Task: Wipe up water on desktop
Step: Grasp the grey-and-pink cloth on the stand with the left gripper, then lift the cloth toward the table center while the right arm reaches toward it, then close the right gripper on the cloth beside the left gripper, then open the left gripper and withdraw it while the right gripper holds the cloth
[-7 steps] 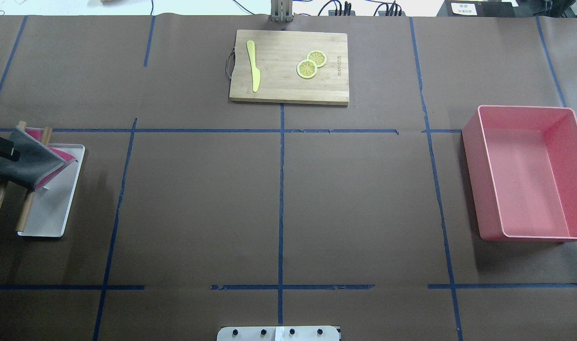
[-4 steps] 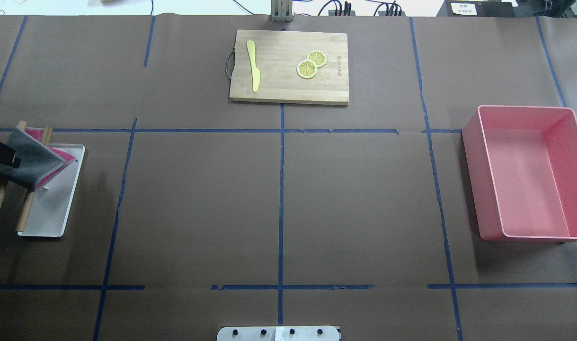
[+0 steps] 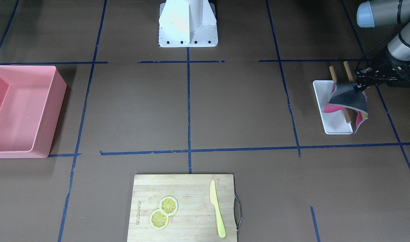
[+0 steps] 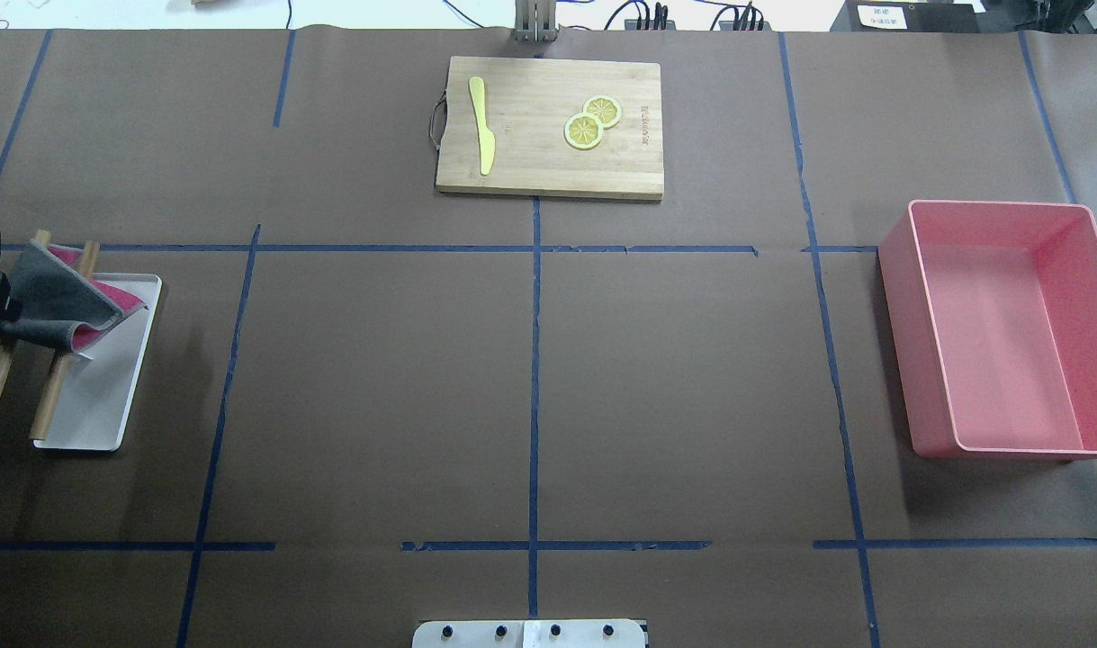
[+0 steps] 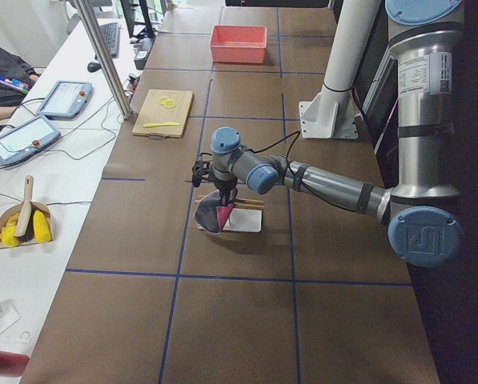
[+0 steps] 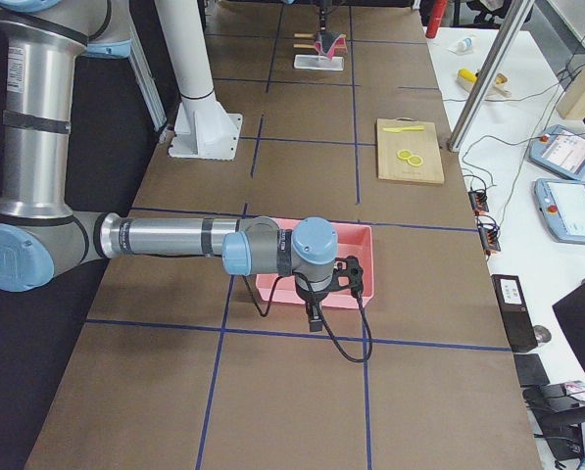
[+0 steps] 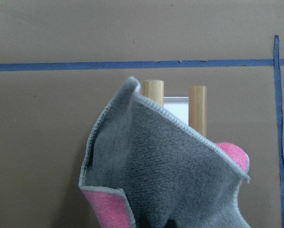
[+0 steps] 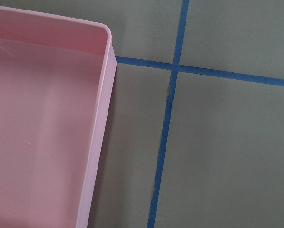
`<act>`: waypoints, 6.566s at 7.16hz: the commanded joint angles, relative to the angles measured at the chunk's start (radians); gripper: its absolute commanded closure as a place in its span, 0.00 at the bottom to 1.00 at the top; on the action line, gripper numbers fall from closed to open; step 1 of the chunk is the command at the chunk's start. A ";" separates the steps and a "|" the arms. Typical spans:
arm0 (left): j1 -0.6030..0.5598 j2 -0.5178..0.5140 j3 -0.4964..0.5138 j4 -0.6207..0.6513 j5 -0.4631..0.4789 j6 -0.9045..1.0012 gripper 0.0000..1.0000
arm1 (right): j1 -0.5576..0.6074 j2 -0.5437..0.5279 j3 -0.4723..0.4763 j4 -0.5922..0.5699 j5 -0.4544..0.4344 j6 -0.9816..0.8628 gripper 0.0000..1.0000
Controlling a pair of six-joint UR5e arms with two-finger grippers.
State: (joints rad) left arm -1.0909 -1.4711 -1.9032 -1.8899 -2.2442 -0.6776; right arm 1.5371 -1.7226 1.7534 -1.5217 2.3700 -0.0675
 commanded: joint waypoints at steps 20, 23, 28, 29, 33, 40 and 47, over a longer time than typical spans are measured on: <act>0.399 -0.828 0.081 0.071 0.069 -1.620 0.98 | -0.835 0.596 0.144 0.474 -0.418 0.291 0.01; 0.399 -0.883 0.136 0.069 0.069 -1.623 0.98 | -0.925 0.621 0.152 0.472 -0.497 0.310 0.01; 0.422 -0.894 0.145 0.058 0.068 -1.616 0.98 | -0.966 0.632 0.159 0.472 -0.560 0.310 0.03; 0.422 -0.893 0.141 0.058 0.068 -1.614 0.98 | -0.965 0.632 0.156 0.469 -0.560 0.310 0.17; 0.421 -0.891 0.136 0.058 0.068 -1.606 0.97 | -0.965 0.621 0.152 0.468 -0.551 0.342 0.99; 0.385 -0.865 0.119 0.066 0.061 -1.406 0.00 | -0.953 0.623 0.155 0.425 -0.514 0.393 1.00; 0.150 -0.354 -0.185 0.413 -0.017 -0.271 0.00 | -0.922 0.576 0.285 -0.155 -0.508 1.091 1.00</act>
State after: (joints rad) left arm -0.8839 -1.9284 -2.0133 -1.6102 -2.2592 -1.2416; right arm 0.6107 -1.1140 2.0226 -1.6208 1.8610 0.8968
